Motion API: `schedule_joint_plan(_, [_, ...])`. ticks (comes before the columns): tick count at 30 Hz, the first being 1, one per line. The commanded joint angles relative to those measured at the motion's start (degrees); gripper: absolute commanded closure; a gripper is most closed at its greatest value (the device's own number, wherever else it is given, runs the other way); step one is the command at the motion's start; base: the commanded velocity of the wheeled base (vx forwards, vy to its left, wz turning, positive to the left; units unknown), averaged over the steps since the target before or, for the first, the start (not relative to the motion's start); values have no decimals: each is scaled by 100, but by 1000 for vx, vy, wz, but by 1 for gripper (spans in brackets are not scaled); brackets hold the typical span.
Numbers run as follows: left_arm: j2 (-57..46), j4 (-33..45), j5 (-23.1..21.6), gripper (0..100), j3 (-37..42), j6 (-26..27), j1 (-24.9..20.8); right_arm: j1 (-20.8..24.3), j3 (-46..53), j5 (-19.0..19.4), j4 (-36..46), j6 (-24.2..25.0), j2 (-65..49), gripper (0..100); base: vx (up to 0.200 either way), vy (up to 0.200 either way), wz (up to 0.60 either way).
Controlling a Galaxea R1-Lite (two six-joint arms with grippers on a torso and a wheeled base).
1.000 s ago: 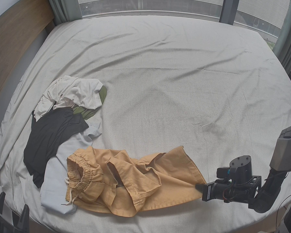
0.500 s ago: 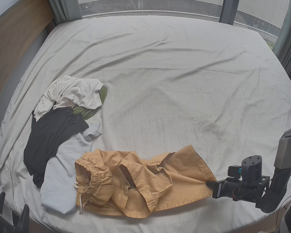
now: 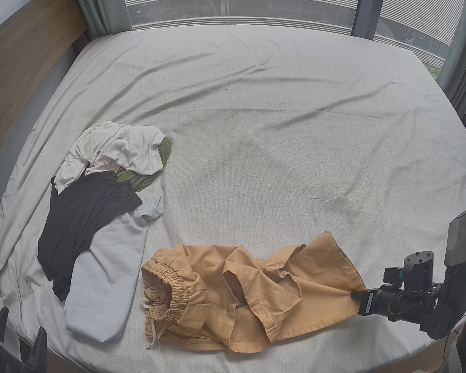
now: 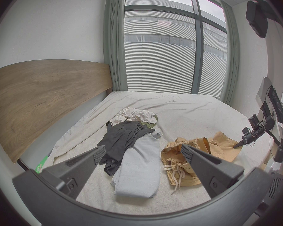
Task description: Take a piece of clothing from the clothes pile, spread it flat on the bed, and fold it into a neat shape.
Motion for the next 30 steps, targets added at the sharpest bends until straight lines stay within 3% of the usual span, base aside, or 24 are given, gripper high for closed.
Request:
schedule_joint_plan(1, [-96,-1,1,0,101,-4,2,-115,107,-5,11,-27,58,100,0,0,0])
schedule_joint_plan(12, [-96,-1,1,0,101,-4,2,-406,107,-14,152,-194,14,100,0,0,0])
schedule_joint_plan(30, [-96,-1,1,0,101,-4,2,-467,107,-49,249,-247,-30,100,0,0,0])
